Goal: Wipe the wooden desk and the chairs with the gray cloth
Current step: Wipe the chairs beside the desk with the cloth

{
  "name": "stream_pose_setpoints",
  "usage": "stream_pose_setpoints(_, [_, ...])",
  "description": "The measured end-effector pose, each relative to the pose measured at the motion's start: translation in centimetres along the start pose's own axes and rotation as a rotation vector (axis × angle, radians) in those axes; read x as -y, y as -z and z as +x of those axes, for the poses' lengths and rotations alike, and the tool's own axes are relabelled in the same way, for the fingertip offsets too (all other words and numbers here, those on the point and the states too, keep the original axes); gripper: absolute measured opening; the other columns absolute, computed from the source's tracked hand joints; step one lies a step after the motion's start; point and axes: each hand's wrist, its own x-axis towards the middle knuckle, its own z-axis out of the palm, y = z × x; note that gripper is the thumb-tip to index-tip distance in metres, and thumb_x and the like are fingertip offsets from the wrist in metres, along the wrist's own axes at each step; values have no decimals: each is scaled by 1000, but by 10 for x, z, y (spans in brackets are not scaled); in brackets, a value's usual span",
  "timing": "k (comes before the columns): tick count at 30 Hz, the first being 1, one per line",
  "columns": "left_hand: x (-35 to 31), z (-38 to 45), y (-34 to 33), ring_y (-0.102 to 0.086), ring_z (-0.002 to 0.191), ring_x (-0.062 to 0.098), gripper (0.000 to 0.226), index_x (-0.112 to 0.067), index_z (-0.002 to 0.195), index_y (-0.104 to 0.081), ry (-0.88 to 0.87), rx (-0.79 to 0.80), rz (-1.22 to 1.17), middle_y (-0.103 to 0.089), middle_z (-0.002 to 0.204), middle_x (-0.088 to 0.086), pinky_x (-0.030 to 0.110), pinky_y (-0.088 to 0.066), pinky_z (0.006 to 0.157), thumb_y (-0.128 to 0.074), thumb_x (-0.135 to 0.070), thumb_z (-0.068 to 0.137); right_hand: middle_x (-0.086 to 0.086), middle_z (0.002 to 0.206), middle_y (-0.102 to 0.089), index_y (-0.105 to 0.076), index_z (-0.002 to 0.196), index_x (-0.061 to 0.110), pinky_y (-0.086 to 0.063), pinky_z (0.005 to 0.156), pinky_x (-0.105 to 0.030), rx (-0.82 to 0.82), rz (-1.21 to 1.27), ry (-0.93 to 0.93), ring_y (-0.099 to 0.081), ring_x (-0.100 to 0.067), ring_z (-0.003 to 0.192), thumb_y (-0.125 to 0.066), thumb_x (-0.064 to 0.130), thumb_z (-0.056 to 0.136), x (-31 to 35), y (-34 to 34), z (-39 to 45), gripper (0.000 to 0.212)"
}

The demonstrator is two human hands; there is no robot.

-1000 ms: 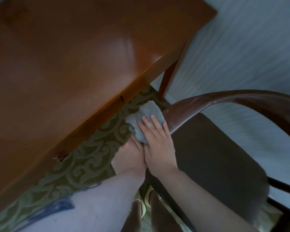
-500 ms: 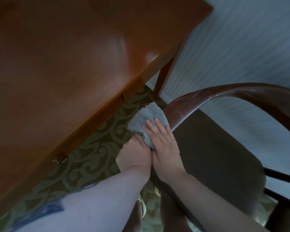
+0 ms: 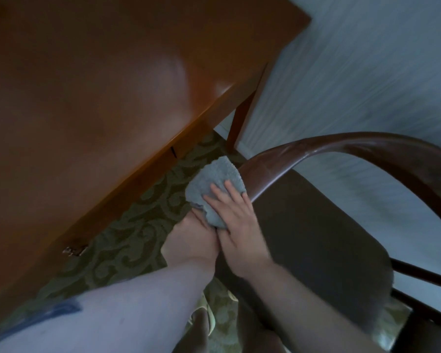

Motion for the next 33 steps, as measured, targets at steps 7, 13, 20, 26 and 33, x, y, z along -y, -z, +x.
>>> stream_pose_setpoints(7, [3, 5, -2, -42, 51, 7, 51, -23, 66, -45, 27, -52, -133, -50, 62, -3, 24, -26, 46, -15, -42, 102, 7, 154, -33, -42, 144, 25, 14, 117, -31, 9, -129, 79, -7, -8, 148, -50, 6, 90, -31, 31, 33, 58])
stream_pose_setpoints(13, [14, 16, -1, -54, 77, 14, 32, -20, 85, -52, -21, 164, -356, -56, 85, -7, 28, -41, 65, -28, -31, 102, 6, 154, -33, -45, 143, 22, 12, 118, -30, -131, -59, -35, -6, -9, 148, -31, 23, 94, 2, -8, 13, 51])
stream_pose_setpoints(20, [38, 26, 11, -61, 71, 13, 30, -16, 98, -58, 101, 545, -885, -64, 81, 0, 7, -44, 58, -30, -23, 105, 10, 158, -19, -20, 151, 29, 15, 117, -32, 192, -298, 274, -1, -8, 148, -35, 30, 91, -26, 8, -4, 62])
stream_pose_setpoints(26, [45, 26, 13, -69, 79, 20, 36, -20, 99, -64, 84, 697, -935, -72, 91, 9, 24, -52, 71, -36, -41, 102, 3, 156, -29, -34, 148, 20, 1, 120, -39, -117, -154, -56, -9, -16, 148, -43, 17, 91, 14, -22, -16, 58])
stream_pose_setpoints(33, [67, 15, 15, -65, 102, 25, 40, -19, 109, -65, 278, 718, -1188, -71, 107, 8, 42, -50, 90, -39, -47, 98, 7, 156, -24, -28, 149, 24, -1, 120, -39, 152, -310, 355, -6, -12, 148, -51, 15, 83, -4, -27, -39, 70])
